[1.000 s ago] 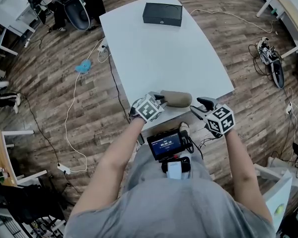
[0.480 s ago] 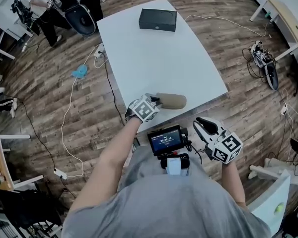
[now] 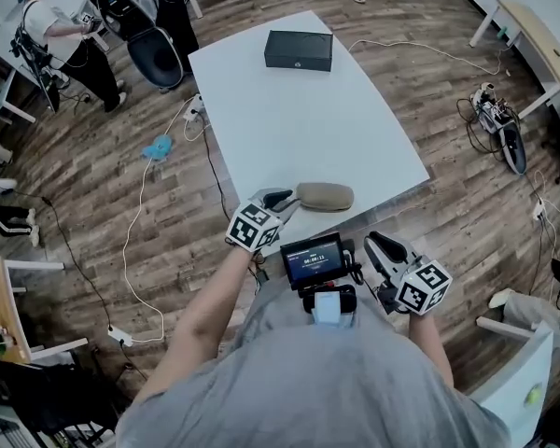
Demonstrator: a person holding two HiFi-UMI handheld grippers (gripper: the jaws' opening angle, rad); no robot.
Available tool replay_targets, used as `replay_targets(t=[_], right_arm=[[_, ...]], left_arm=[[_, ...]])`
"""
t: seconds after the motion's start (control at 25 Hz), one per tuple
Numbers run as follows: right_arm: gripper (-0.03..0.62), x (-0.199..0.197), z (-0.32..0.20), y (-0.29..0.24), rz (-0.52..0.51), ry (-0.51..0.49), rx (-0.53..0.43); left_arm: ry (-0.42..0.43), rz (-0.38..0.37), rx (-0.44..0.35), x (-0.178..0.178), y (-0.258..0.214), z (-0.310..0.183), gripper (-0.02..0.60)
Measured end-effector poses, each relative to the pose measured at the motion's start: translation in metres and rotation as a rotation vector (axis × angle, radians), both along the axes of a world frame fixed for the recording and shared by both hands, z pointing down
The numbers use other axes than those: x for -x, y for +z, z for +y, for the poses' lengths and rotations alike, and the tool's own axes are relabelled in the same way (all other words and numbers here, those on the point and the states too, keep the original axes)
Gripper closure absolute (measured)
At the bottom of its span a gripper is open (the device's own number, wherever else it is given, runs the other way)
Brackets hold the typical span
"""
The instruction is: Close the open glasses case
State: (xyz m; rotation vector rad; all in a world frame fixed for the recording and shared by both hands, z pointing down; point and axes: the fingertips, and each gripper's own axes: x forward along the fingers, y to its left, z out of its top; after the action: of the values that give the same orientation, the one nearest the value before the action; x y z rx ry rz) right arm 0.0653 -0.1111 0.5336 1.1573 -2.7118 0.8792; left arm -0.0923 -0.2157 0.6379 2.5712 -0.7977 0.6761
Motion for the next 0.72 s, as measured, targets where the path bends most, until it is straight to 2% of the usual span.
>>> replay_targets(t=[0.12,0.24,0.4,0.48,0.56,0.72], right_arm=[[0.517,0.008,0.004,0.0,-0.005,-0.022,-0.006],[0.519,0.017,0.005,-0.002,0.014,-0.048,-0.016],[0.525,0.023,0.007,-0.003,0.024,-0.055,-0.028],[0.528,0.023,0.005,-0.006,0.015,-0.056,-0.032],[0.528,0.022,0.003,-0.01,0.018,-0.063,-0.039],[0.532,0.021,-0.001,-0.013,0.023,-0.084,-0.055]], left_arm=[[-0.056,0.105,-0.07,0.021,-0.032,0.026,0.467],[-0.131,0.171,-0.123,0.045,-0.055,0.058,0.467],[-0.268,0.261,-0.105,0.07,-0.066,0.102,0.466],[-0.255,0.292,-0.093,0.065,-0.07,0.117,0.468],[-0.207,0.305,-0.091,0.054,-0.072,0.127,0.473],[-0.155,0.294,-0.118,0.041,-0.075,0.129,0.56]])
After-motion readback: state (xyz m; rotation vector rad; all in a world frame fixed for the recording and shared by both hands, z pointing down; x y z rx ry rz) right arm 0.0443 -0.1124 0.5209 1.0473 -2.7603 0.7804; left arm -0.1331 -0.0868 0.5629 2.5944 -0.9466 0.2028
